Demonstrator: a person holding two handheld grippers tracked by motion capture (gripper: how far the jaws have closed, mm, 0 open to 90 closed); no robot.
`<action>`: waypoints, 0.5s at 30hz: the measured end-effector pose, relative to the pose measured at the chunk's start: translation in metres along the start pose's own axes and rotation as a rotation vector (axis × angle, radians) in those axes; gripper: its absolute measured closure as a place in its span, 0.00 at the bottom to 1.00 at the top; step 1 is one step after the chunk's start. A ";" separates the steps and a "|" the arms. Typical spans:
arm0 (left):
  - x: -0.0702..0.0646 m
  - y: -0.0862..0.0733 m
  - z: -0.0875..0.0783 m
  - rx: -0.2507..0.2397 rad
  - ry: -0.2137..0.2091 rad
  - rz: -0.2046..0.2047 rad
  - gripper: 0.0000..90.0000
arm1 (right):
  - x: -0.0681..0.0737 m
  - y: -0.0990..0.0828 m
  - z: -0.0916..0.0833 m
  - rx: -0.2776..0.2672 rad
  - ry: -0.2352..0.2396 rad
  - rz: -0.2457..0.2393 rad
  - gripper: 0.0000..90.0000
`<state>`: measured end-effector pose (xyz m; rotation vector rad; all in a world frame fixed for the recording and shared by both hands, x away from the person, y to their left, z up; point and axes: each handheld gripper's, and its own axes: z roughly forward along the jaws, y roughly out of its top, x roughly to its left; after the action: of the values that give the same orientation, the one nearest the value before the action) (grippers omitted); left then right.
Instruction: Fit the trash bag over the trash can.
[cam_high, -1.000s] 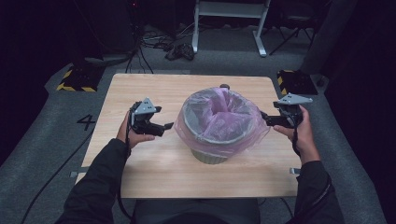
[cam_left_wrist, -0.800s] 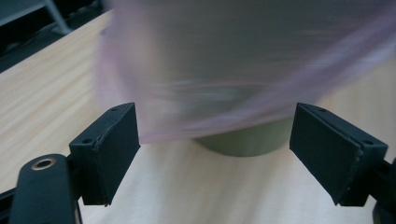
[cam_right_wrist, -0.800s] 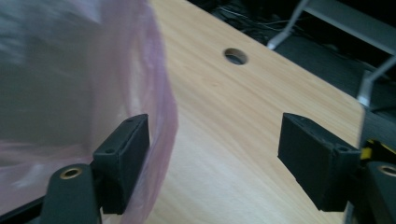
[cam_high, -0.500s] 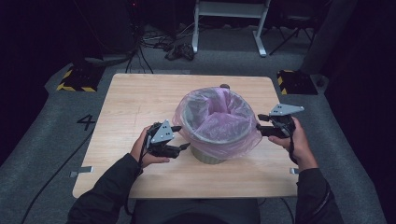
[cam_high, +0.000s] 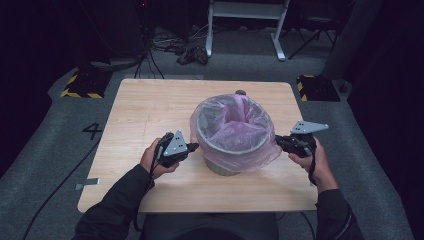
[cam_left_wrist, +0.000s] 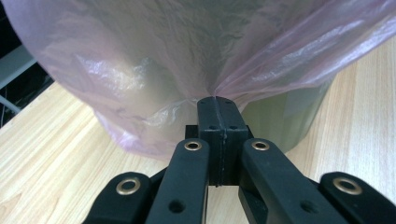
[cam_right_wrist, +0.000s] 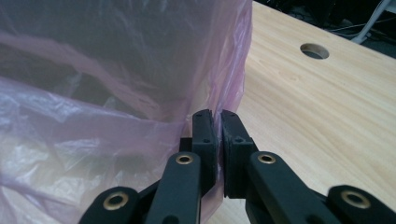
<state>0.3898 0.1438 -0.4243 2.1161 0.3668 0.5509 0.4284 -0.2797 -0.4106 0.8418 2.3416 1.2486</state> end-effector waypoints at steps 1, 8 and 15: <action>0.000 0.000 0.000 0.000 0.000 0.000 1.00 | 0.001 -0.003 0.000 -0.002 0.004 0.005 0.96; -0.009 -0.011 0.009 0.069 -0.040 0.033 1.00 | 0.011 -0.017 0.008 0.029 0.005 -0.003 0.96; -0.012 -0.023 0.018 0.135 -0.051 0.042 1.00 | 0.009 -0.029 0.026 0.089 -0.050 -0.016 0.92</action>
<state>0.3872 0.1384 -0.4551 2.2676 0.3392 0.5071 0.4260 -0.2700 -0.4489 0.8705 2.3744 1.1105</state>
